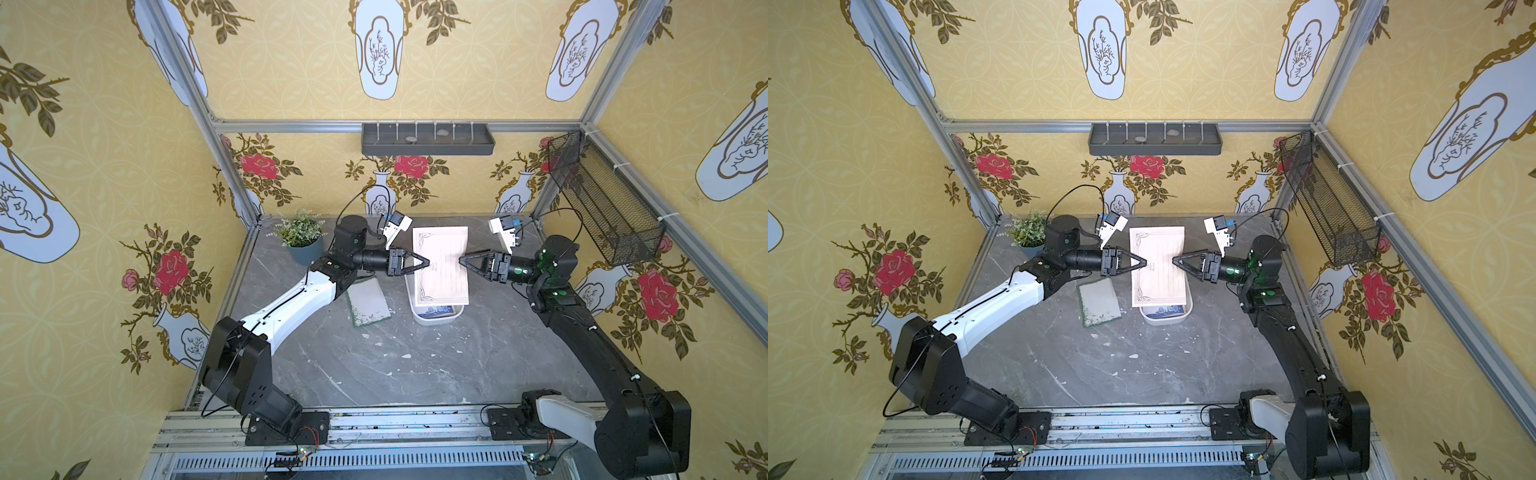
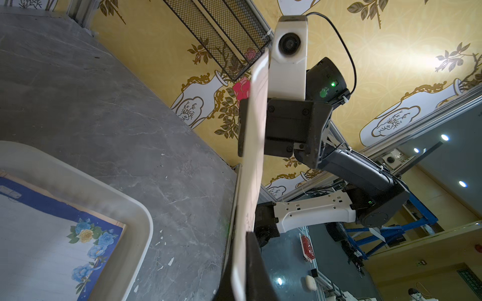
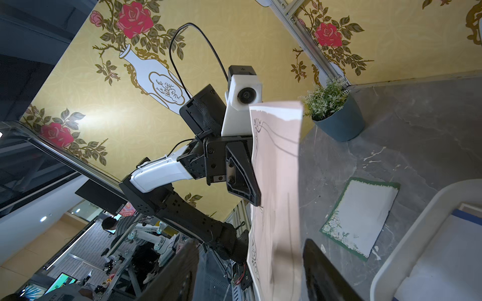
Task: Take out the stationery paper from the storage box
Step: Place the stationery paper at the center of the board.
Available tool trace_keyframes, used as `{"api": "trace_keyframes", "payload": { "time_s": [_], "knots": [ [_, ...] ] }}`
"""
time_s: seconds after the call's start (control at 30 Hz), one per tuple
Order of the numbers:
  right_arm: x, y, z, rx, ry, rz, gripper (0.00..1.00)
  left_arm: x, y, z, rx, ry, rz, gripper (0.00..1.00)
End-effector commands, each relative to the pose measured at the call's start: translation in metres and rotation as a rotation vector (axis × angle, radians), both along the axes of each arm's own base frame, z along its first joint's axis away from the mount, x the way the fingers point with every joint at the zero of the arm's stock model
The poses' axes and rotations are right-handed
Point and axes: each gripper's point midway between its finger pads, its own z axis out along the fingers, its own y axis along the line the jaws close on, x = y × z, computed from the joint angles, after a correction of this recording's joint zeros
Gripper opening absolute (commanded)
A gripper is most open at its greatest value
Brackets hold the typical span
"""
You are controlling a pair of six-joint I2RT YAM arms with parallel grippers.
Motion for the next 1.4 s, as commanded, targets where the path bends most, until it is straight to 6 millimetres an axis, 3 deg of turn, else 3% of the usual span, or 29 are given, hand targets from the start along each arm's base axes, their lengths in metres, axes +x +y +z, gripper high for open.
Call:
{"api": "trace_keyframes", "payload": {
  "time_s": [0.0, 0.1, 0.17, 0.27, 0.3, 0.33, 0.37, 0.4, 0.43, 0.5, 0.53, 0.63, 0.67, 0.7, 0.73, 0.8, 0.87, 1.1, 1.13, 1.2, 1.27, 1.37],
  "knots": [
    [0.000, 0.001, 0.002, 0.002, -0.042, 0.011, 0.48, -0.001, 0.000, 0.006, -0.017, -0.030, -0.007, 0.00],
    [0.003, 0.001, -0.002, -0.015, -0.031, -0.015, 0.24, -0.002, 0.001, 0.005, -0.016, -0.030, -0.006, 0.00],
    [0.008, -0.001, -0.007, -0.034, -0.013, -0.047, 0.00, -0.002, 0.001, 0.005, -0.014, -0.030, -0.003, 0.00],
    [0.017, -0.004, -0.013, -0.066, 0.010, -0.112, 0.00, -0.003, 0.002, 0.005, -0.008, -0.036, 0.003, 0.00],
    [0.018, -0.004, -0.014, -0.067, 0.013, -0.114, 0.22, -0.002, 0.003, 0.004, -0.002, -0.033, 0.006, 0.00],
    [0.019, -0.004, -0.014, -0.068, 0.014, -0.118, 0.52, -0.003, 0.003, 0.004, 0.000, -0.034, 0.008, 0.00],
    [0.020, -0.003, -0.015, -0.070, 0.020, -0.119, 0.59, -0.003, 0.003, 0.004, 0.002, -0.034, 0.009, 0.00],
    [0.020, -0.002, -0.017, -0.072, 0.024, -0.115, 0.57, -0.003, 0.004, 0.003, 0.004, -0.034, 0.010, 0.00],
    [0.020, -0.001, -0.018, -0.074, 0.027, -0.112, 0.47, -0.004, 0.004, 0.003, 0.005, -0.033, 0.013, 0.00],
    [0.024, 0.000, -0.022, -0.080, 0.039, -0.121, 0.11, -0.004, 0.005, 0.004, 0.007, -0.036, 0.016, 0.00],
    [0.025, 0.001, -0.023, -0.084, 0.041, -0.124, 0.00, -0.004, 0.005, 0.004, 0.008, -0.036, 0.018, 0.00],
    [0.023, 0.005, -0.026, -0.099, 0.041, -0.115, 0.00, -0.004, 0.007, 0.003, 0.016, -0.038, 0.028, 0.00],
    [0.024, 0.006, -0.027, -0.103, 0.042, -0.115, 0.18, -0.004, 0.007, 0.001, 0.019, -0.038, 0.030, 0.00],
    [0.023, 0.007, -0.028, -0.106, 0.043, -0.111, 0.26, -0.005, 0.007, 0.001, 0.021, -0.039, 0.034, 0.00],
    [0.023, 0.008, -0.028, -0.109, 0.043, -0.108, 0.27, -0.004, 0.008, 0.001, 0.024, -0.038, 0.037, 0.00],
    [0.021, 0.011, -0.028, -0.113, 0.040, -0.099, 0.09, -0.004, 0.009, -0.001, 0.029, -0.037, 0.046, 0.00],
    [0.020, 0.011, -0.027, -0.114, 0.033, -0.098, 0.00, -0.002, 0.009, -0.005, 0.039, -0.031, 0.055, 0.00],
    [0.024, 0.012, -0.034, -0.155, 0.047, -0.134, 0.00, 0.004, 0.015, -0.016, 0.089, -0.016, 0.104, 0.00],
    [0.024, 0.013, -0.035, -0.158, 0.049, -0.131, 0.01, 0.005, 0.016, -0.018, 0.095, -0.014, 0.113, 0.00],
    [0.027, 0.013, -0.039, -0.169, 0.065, -0.145, 0.39, 0.006, 0.019, -0.020, 0.108, -0.007, 0.127, 0.00],
    [0.030, 0.014, -0.042, -0.183, 0.073, -0.146, 0.68, 0.009, 0.023, -0.024, 0.128, -0.007, 0.154, 0.00],
    [0.034, 0.013, -0.048, -0.216, 0.091, -0.163, 0.76, 0.022, 0.039, -0.044, 0.230, 0.014, 0.251, 0.00]
  ]
}}
